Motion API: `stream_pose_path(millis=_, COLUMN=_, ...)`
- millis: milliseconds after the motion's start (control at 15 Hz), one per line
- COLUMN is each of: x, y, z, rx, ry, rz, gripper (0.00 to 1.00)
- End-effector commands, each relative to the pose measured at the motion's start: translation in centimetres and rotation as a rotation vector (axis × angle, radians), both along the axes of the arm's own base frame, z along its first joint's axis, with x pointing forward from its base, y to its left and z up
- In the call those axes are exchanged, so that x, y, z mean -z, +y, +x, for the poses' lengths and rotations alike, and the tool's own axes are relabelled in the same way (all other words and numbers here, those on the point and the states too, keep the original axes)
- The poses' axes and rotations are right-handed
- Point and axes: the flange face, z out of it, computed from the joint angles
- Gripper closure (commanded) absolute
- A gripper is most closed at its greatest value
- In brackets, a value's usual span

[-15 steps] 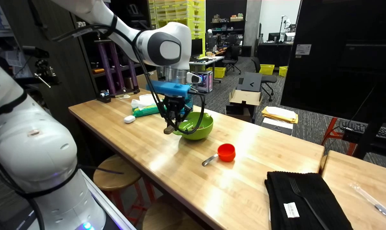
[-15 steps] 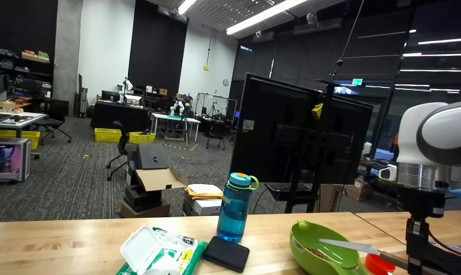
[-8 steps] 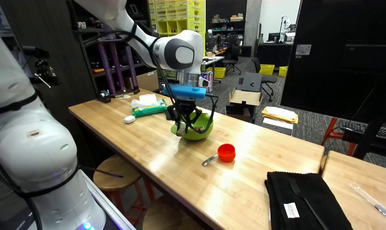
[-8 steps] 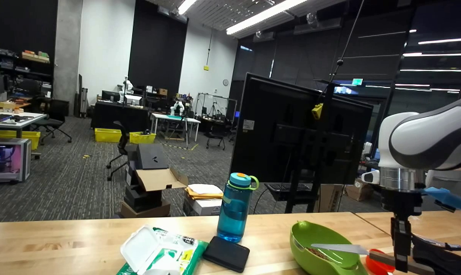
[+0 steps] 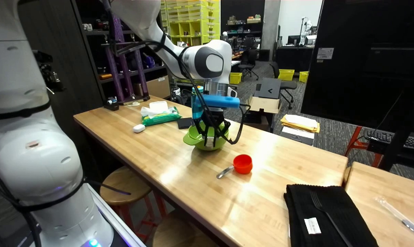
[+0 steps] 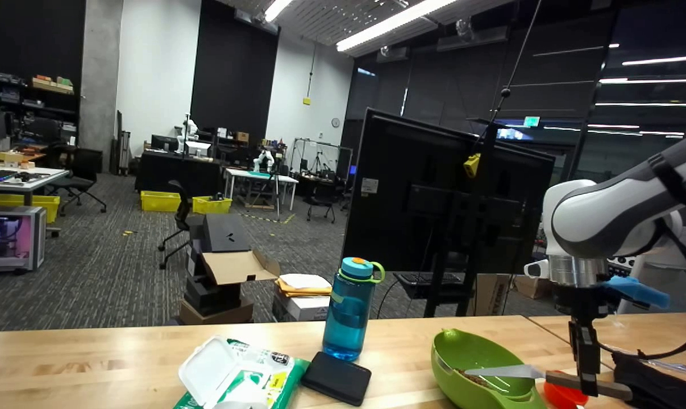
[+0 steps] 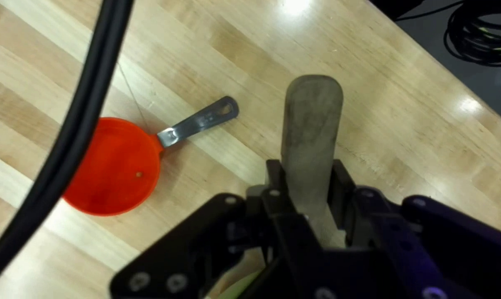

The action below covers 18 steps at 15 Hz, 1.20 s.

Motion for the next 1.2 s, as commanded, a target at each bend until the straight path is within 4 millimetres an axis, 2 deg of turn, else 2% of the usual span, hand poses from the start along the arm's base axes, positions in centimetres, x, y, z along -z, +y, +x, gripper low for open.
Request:
stream_pose_path(millis=0, x=0.2, y=-0.2, z=1.2, rx=-0.075, ry=0.032, rz=0.006, gripper=0.93)
stream_pose_path(millis=400, x=0.6, y=1.7, z=2.3, rx=-0.157, ry=0.034, rz=0.023, gripper=0.93)
stream_pose_path(millis=733, x=0.7, y=2.3, z=2.4, rx=-0.172, ry=0.047, rz=0.023, gripper=0.93)
stream_pose_path(millis=800, x=0.6, y=2.4, z=2.4, rx=-0.173, ry=0.047, rz=0.021, gripper=0.52)
stream_pose_path(millis=1133, x=-0.4, y=2.5, z=2.1, rx=-0.177, ry=0.028, rz=0.02, gripper=0.23)
